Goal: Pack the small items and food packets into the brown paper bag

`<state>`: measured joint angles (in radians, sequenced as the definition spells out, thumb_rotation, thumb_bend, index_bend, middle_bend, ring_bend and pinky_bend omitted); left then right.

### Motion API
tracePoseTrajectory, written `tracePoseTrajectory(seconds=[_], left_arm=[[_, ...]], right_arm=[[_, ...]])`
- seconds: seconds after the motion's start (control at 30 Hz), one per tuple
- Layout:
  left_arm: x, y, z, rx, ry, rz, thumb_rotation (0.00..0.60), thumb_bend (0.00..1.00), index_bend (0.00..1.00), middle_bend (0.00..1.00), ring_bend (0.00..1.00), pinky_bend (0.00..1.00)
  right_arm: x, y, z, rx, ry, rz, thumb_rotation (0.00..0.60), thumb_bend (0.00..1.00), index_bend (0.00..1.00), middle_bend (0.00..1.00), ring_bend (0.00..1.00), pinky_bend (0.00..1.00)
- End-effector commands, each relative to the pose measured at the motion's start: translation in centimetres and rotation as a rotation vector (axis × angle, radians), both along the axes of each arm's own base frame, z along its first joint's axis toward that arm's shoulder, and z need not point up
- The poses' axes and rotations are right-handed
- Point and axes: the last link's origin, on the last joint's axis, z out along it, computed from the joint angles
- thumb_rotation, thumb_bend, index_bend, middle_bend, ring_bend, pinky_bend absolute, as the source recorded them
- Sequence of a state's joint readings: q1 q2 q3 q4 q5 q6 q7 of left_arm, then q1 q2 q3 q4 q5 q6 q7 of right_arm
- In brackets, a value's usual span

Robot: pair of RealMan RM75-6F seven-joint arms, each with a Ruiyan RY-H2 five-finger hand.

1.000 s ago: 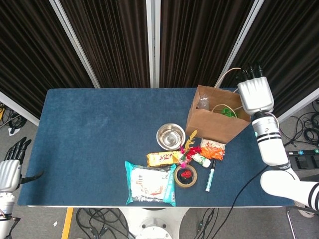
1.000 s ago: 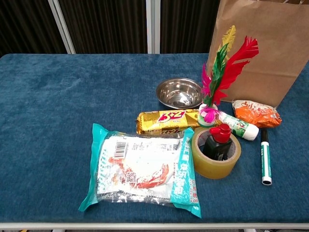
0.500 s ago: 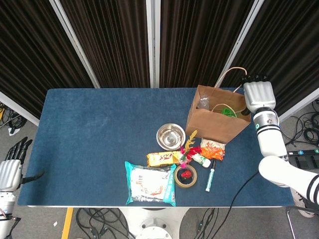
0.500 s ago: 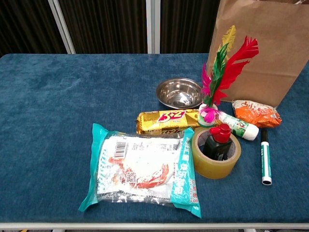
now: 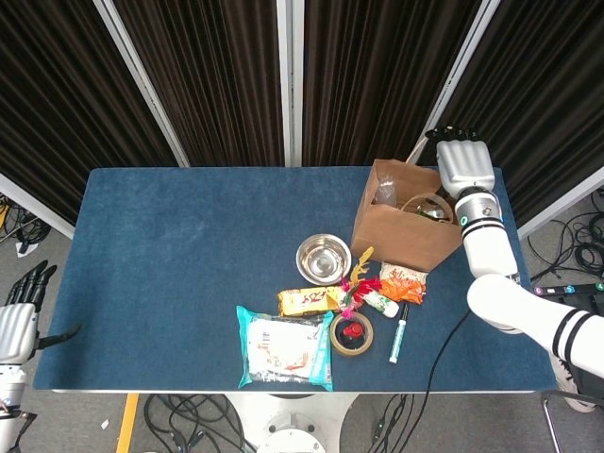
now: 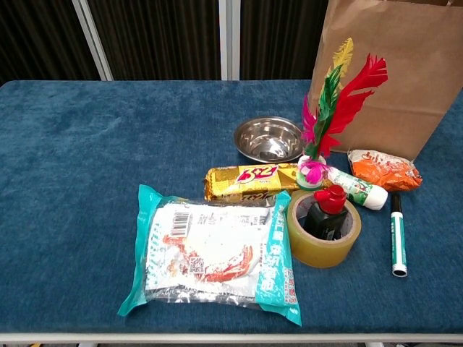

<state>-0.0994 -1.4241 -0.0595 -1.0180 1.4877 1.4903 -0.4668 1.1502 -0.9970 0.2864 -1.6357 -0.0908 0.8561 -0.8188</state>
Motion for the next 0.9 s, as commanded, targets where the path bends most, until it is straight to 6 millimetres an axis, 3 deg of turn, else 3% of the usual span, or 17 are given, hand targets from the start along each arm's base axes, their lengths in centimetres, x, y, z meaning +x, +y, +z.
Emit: tracePoseTrajectory(seconds=[0.03,0.27,0.53,0.73,0.9], left_arm=[[0.0,0.0,0.1,0.003,-0.001,-0.001,0.600,0.13,0.08,0.06,0.00,0.12],[0.3,0.1,0.0,0.001,-0.001,-0.012,0.600,0.14,0.08,0.06,0.00,0.12],[0.7,0.4,0.0,0.000,0.000,-0.024,0.600,0.14,0.08,0.06,0.00,0.12],[1.0,0.4,0.0,-0.001,0.004,-0.028,0.600,0.13,0.08,0.06,0.00,0.12],[1.3,0.5,0.0,0.000,0.009,-0.036,0.600,0.14,0.08,0.06,0.00,0.12]], right_arm=[[0.8,0.2,0.0,-0.004,-0.013,0.034,0.600,0.00,0.11,0.07,0.00,0.00],[2.3,1.0,1.5,-0.051,-0.074,0.108,0.600,0.00,0.11,0.09,0.00,0.00],[6.3,3.3,5.6,-0.195,-0.182,0.338,0.600,0.00,0.11,0.14,0.00,0.00],[8.3,7.5,7.7,-0.192,-0.265,0.483,0.600,0.00,0.13,0.17,0.00,0.00],[8.1,12.3,7.3,-0.112,-0.246,0.584,0.600,0.00,0.16,0.20,0.04,0.00]])
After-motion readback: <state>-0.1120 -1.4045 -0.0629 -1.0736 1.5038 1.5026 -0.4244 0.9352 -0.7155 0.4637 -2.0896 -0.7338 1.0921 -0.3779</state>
